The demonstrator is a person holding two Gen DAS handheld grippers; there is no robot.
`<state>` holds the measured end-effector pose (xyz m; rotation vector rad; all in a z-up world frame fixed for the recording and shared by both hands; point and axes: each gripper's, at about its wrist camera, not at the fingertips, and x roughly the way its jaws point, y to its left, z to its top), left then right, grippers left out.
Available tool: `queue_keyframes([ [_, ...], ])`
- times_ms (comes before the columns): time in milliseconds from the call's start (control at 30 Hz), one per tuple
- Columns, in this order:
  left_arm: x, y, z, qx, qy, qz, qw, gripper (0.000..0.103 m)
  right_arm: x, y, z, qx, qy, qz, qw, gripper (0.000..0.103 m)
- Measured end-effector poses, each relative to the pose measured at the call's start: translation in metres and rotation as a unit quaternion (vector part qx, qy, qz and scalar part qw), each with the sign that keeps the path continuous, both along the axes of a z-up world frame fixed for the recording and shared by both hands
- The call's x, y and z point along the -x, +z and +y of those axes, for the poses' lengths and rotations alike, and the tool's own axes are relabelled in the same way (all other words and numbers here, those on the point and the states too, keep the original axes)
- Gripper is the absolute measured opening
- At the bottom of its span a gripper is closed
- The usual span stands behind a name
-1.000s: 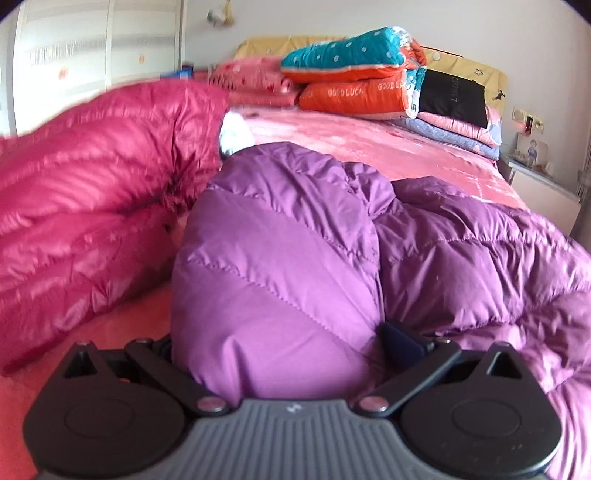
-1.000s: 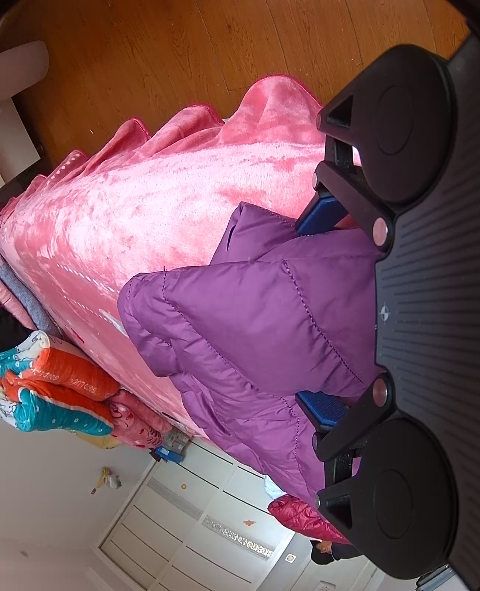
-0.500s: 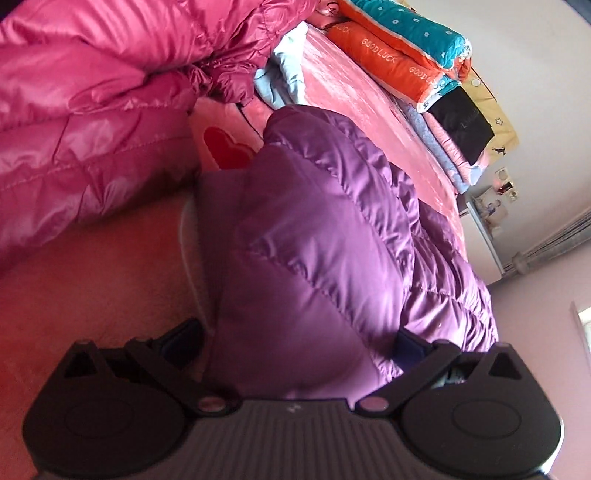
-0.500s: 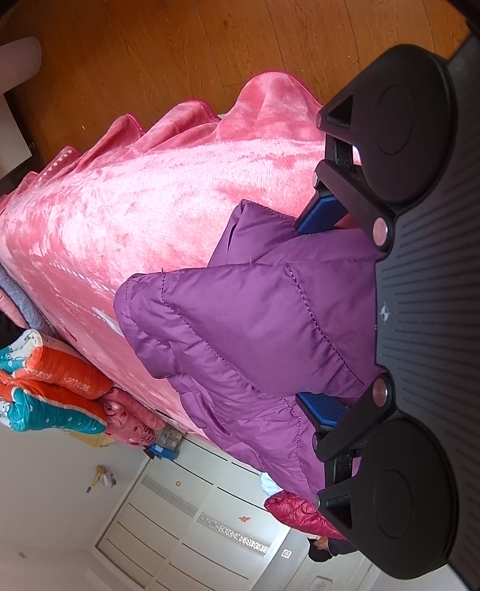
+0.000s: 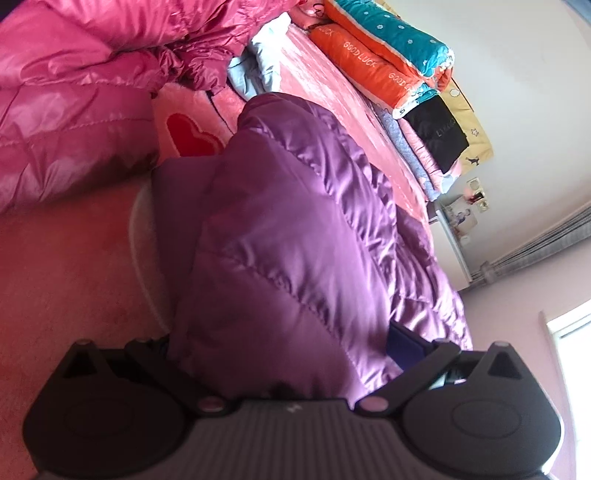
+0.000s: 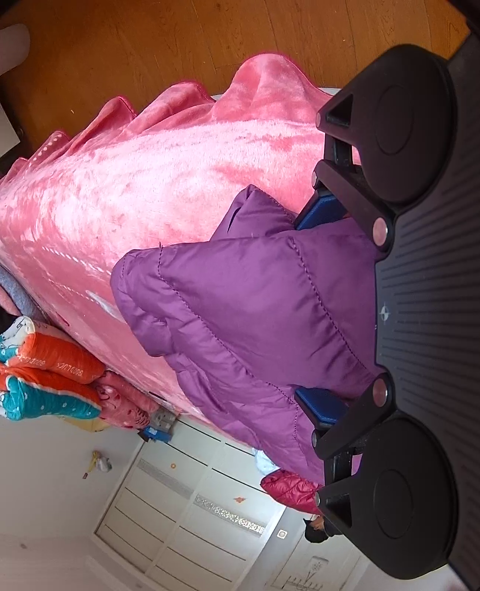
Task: Fold large clothes
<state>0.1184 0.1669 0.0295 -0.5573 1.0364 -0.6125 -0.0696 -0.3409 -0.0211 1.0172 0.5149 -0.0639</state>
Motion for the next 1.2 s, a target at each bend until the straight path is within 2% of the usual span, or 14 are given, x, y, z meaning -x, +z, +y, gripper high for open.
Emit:
queue_keyframes([
  [100,0.007,0.0,0.003,-0.01,0.007,-0.017,0.9998,0.101,0.004,-0.005,-0.005,-0.026,-0.01,-0.01,1.0,0.103],
  [167,0.012,0.003,-0.001,-0.009,0.02,-0.027,0.9994,0.098,0.005,0.001,0.002,-0.006,-0.017,-0.002,1.0,0.103],
  [233,0.02,0.006,0.002,-0.011,0.035,-0.03,0.9989,0.088,0.006,0.01,0.011,0.023,-0.021,0.008,0.999,0.1],
  [267,0.022,0.008,0.005,-0.008,0.041,-0.028,0.9987,0.082,0.007,0.015,0.014,0.032,-0.025,0.01,0.999,0.096],
  [333,0.028,0.012,0.009,-0.008,0.051,-0.024,0.9984,0.073,0.011,0.023,0.019,0.044,-0.029,0.009,0.999,0.074],
  [400,0.032,0.019,0.008,-0.019,0.056,-0.029,0.9978,0.062,0.014,0.034,0.027,0.071,-0.032,0.01,0.997,0.062],
  [500,0.038,0.034,0.001,-0.041,0.058,-0.041,0.9966,0.049,0.014,0.056,0.046,0.137,-0.034,0.02,0.99,0.052],
  [600,0.04,0.047,-0.005,-0.055,0.061,-0.052,0.9953,0.041,0.018,0.076,0.065,0.196,-0.041,0.022,0.979,0.044],
  [733,0.05,0.061,-0.005,-0.055,0.064,-0.062,0.9945,0.036,0.023,0.103,0.091,0.281,-0.051,0.014,0.958,0.037],
  [800,0.053,0.071,-0.005,-0.053,0.065,-0.065,0.9944,0.034,0.027,0.115,0.101,0.308,-0.057,0.003,0.95,0.034],
  [1033,0.06,0.099,-0.005,-0.04,0.068,-0.076,0.994,0.032,0.037,0.153,0.123,0.379,-0.073,-0.04,0.922,0.028],
  [1200,0.058,0.125,-0.011,-0.044,0.065,-0.097,0.9923,0.031,0.04,0.172,0.125,0.399,-0.08,-0.061,0.911,0.025],
])
